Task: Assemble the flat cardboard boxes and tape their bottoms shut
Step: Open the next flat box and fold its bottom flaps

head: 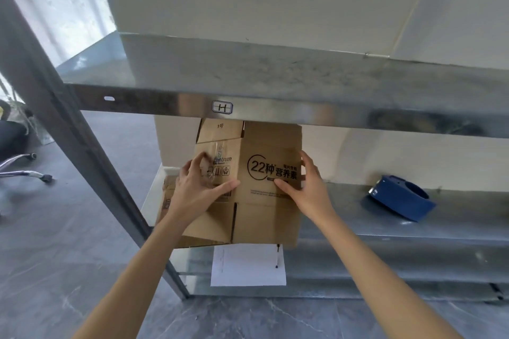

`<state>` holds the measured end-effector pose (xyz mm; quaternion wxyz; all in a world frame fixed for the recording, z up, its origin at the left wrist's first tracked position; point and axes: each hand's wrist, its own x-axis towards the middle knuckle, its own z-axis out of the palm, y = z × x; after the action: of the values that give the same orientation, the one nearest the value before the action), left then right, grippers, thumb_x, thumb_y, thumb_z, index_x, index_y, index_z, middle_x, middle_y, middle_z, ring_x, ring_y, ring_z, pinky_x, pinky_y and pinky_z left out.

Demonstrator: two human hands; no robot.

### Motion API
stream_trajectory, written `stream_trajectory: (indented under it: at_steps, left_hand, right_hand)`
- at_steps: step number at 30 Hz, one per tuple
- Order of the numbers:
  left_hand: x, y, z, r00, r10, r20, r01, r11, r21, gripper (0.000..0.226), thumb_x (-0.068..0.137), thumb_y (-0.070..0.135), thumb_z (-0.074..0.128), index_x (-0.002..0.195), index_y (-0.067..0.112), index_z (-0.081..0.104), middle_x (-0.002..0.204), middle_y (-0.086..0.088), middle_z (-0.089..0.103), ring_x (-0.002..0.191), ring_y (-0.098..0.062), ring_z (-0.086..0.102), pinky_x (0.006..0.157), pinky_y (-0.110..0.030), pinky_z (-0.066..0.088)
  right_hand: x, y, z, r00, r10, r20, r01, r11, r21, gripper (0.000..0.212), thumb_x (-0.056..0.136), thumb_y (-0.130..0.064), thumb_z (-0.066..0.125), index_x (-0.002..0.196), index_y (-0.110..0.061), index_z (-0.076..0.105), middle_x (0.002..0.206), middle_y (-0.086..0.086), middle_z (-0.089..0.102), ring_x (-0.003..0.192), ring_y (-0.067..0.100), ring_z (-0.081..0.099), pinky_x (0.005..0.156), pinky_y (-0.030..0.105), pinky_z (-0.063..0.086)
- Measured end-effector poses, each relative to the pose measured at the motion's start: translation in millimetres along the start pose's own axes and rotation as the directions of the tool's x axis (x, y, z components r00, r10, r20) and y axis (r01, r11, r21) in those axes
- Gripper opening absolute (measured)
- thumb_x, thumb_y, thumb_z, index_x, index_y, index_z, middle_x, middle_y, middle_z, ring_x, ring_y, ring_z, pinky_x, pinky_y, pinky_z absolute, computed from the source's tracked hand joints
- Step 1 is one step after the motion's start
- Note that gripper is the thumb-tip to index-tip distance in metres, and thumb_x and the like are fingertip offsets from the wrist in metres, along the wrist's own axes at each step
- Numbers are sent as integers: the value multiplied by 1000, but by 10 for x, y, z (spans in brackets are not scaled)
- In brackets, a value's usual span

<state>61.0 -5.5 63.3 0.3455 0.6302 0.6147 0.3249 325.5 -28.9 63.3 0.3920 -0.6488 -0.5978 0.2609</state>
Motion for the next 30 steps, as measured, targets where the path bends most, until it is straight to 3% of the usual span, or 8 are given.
stream_trajectory:
  at_steps: [5,8,10,16,21,23,26,30]
  left_hand:
    - [-27,372,520,992,108,66,-100,989,-105,90,45,75,81,118,63,30,124,7,42,116,-14,39,88,-24,36]
    - [-71,538,895,989,116,95,-105,989,-107,128,44,61,87,149,40,17,137,2,34,130,-16,31,108,-37,33]
    - [-107,660,1164,982,146,123,-131,984,-120,141,45,51,93,155,34,6,144,2,29,136,-15,26,115,-43,29]
    - [-167,1045,1899,949,260,180,-213,947,-241,140,48,48,92,154,29,2,156,3,20,144,-16,25,115,-54,32]
    - [-127,1113,2108,926,280,253,-224,947,-229,134,58,30,91,154,33,-2,156,23,14,142,2,23,113,-40,34]
    - [-111,1100,2134,927,275,255,-226,952,-206,129,62,24,89,154,35,-1,159,20,12,144,-5,24,115,-47,32]
    - [-101,1091,2130,935,270,228,-225,953,-205,124,62,26,89,152,42,6,159,18,13,144,-12,26,113,-52,35]
    - [-158,1124,2097,944,307,124,-280,940,-195,107,62,37,91,143,51,23,156,14,23,140,-12,35,105,-42,46]
  right_hand:
    - [-15,279,-570,997,-20,-74,23,999,33,108,74,-41,84,156,-36,14,145,-5,44,129,16,48,108,48,43]
    - [-26,526,-903,994,-42,-100,43,999,11,120,68,-37,88,157,-39,8,139,-5,42,124,11,46,108,43,43]
    - [-27,720,-1141,995,-36,-90,36,999,-3,130,64,-35,91,156,-42,-1,142,1,39,127,15,46,108,43,42]
    - [-15,1260,-1641,989,-88,-119,80,994,-68,144,56,-33,96,151,-49,-11,140,6,37,119,9,43,97,34,42]
    - [-28,1539,-1792,984,-124,-126,117,991,-61,122,64,-22,92,155,-27,12,139,3,40,103,-18,40,97,33,47]
    - [-43,1576,-1790,987,-132,-96,123,988,-93,108,68,-24,90,150,-26,21,137,1,40,104,-15,40,99,37,50]
    - [-69,1581,-1768,988,-138,-76,129,985,-116,95,72,-36,86,145,-28,25,137,0,38,114,2,42,98,41,53]
    - [-107,1529,-1851,974,-218,-56,210,971,-114,90,70,-72,67,142,-44,21,141,-8,35,106,1,47,81,27,54]
